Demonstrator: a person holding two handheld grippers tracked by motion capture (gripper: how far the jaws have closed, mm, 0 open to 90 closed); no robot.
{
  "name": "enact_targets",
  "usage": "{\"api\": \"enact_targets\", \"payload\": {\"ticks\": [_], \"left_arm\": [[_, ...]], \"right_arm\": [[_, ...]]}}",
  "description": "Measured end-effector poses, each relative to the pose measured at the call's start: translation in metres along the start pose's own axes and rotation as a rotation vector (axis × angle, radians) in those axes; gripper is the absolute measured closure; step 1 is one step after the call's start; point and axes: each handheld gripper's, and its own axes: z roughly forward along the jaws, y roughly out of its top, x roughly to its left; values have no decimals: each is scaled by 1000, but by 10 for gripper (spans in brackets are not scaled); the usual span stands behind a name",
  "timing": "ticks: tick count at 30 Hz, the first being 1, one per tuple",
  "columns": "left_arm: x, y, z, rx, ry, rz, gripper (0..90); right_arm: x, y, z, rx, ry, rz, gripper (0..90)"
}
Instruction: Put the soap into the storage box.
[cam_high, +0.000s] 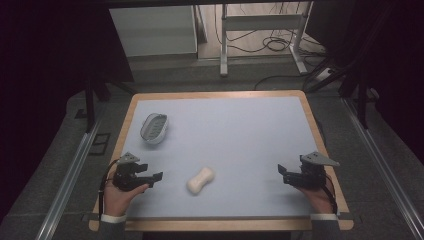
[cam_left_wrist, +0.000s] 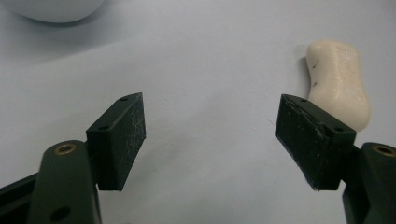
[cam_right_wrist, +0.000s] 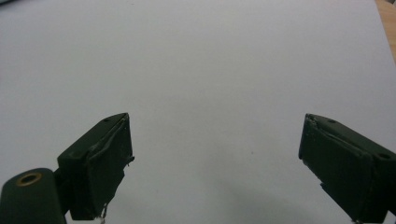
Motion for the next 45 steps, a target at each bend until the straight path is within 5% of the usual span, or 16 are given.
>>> {"api": "enact_targets", "payload": {"ticks": [8,16,33,45], "left_arm": [[-4,7,-4,-8,-13,4,243],[-3,6,-6,-9,-16,-35,257],[-13,8,-12,-18,-6,7,257],[-32,12,-8,12,4,41,256]], "right_arm": [[0,-3,-7,0,11,16,94],[-1,-5,-5,11,15,8,94],[-1,-6,-6,12,-7,5,94],[-1,-6,-9,5,-9,10,95]]}}
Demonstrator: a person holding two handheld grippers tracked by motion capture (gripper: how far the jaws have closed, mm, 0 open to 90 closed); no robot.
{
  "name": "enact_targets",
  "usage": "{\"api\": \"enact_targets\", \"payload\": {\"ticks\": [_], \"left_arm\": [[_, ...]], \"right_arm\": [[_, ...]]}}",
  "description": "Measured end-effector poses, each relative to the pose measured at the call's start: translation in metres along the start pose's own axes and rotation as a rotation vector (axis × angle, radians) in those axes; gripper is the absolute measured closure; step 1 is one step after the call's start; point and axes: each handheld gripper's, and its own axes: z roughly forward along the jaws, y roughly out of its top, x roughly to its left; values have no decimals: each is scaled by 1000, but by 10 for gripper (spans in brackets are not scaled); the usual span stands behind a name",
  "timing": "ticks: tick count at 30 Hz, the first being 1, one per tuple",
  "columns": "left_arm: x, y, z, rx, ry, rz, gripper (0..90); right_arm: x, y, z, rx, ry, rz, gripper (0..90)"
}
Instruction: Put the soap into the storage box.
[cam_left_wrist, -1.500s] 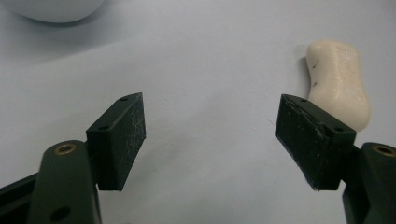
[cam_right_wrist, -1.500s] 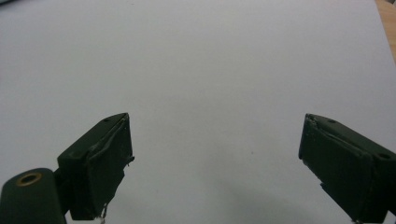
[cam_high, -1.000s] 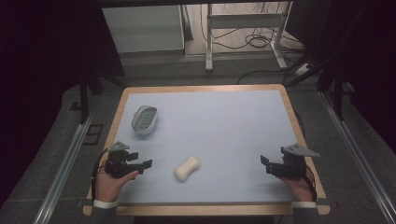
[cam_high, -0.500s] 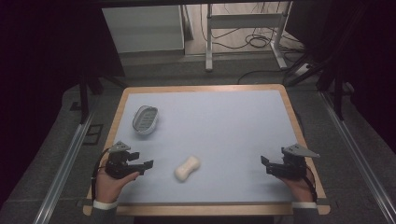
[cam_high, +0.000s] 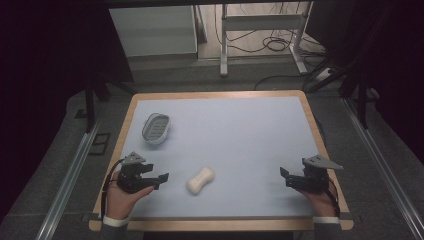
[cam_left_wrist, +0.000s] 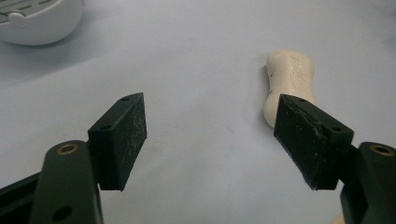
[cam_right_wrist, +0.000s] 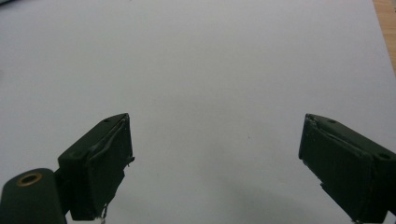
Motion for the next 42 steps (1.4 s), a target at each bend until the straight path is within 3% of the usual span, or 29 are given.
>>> {"api": "enact_targets", "payload": {"ticks": [9,21,42], "left_arm": [[-15,8,6,23,-17,51,255],[-26,17,19,81,-46,91,246],[-59,32,60,198,-89,158,239]], "right_arm": [[-2,1,-4,-6,-5,3,95],[-3,1,-5,-7,-13,2,95],[-5,-1,-4,7,-22,4,95]]}}
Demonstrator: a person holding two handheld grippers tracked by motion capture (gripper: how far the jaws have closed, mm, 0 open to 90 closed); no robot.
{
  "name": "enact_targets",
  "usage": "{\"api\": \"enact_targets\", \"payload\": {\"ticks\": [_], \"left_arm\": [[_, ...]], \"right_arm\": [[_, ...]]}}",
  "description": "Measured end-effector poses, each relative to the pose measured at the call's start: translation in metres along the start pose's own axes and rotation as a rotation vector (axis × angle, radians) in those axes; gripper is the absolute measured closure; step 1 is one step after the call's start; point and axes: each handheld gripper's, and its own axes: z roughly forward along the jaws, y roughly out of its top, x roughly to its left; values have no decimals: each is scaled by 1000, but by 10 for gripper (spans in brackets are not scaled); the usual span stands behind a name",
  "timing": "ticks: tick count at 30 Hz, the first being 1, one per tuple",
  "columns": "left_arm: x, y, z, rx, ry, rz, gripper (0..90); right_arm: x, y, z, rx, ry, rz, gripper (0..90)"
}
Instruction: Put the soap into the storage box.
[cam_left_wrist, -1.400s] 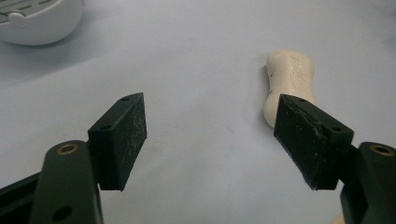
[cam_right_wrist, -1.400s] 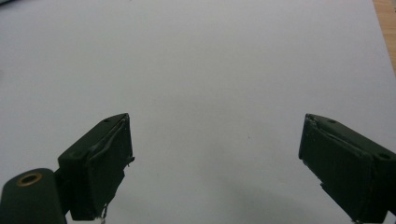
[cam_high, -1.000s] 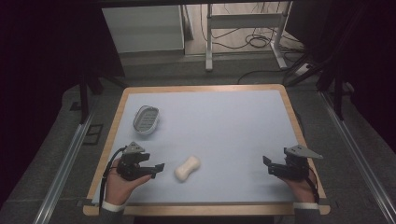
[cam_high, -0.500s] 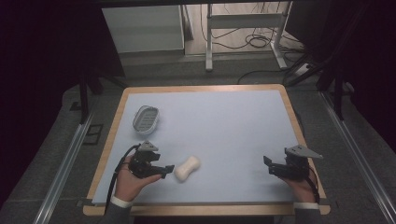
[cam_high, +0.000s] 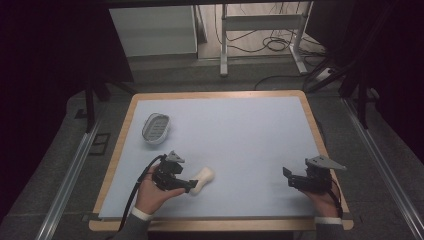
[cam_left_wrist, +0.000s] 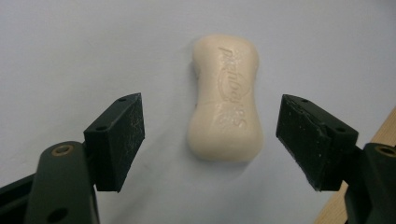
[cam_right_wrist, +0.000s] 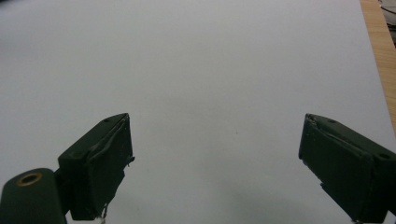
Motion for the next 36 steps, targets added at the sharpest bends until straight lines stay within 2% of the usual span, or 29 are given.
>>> {"api": "enact_targets", "payload": {"ticks": [7,12,20,23,27,31,36], "left_arm": [[-10,11,15,59,-2,44,239],[-12,15,27,101,-5,53,245],[-14,22,37,135,-2,65,266],[-14,27,40,167,7,70,280],[-15,30,42,199,-6,76,284],[-15,31,45,213,9,79,335],[-16,31,48,241,27,101,396]], "right_arm": [[-1,0,0,5,-3,2,95],[-3,-1,0,3,-11,7,95],[-4,-1,-1,10,-23,17,95],[-7,-2,-2,10,-31,27,94],[-8,-2,-2,9,-33,34,95],[-8,-2,-2,9,-37,34,94],[-8,-2,-2,9,-38,34,95]]}}
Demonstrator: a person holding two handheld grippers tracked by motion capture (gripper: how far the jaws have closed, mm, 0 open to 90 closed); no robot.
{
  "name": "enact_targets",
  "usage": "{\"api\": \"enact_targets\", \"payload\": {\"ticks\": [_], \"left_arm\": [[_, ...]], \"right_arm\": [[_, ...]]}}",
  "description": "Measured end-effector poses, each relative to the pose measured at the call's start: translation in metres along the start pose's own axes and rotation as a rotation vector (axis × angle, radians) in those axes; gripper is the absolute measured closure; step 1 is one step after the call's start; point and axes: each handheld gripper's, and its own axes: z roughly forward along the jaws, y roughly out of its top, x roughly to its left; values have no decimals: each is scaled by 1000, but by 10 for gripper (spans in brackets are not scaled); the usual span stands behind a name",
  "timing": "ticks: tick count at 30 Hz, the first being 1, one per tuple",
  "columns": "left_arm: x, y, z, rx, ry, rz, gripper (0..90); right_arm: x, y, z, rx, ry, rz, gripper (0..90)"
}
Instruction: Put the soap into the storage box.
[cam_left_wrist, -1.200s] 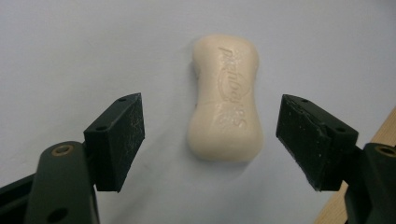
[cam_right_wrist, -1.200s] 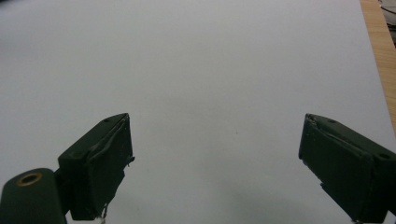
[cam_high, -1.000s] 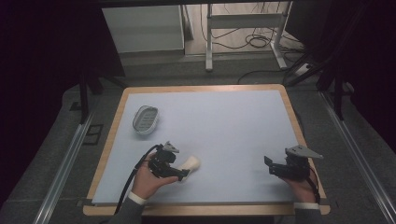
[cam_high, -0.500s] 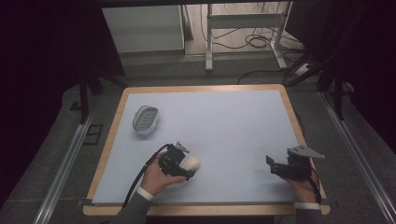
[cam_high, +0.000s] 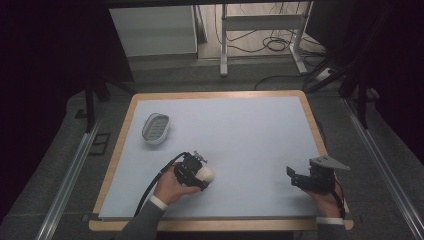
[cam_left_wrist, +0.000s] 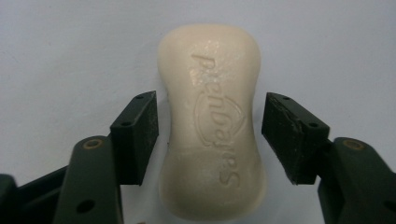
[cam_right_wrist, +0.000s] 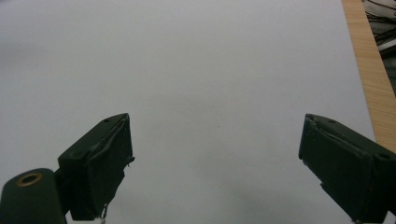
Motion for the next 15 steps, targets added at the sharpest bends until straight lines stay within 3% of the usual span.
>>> {"api": "enact_targets", "payload": {"ticks": [5,15], "left_arm": [[-2,0,2,5,21,14,488],[-2,2,2,8,22,36,493]], "right_arm": [[-2,0,0,11,-19,14,94],[-3,-1,1,23,-35,25,94]]}}
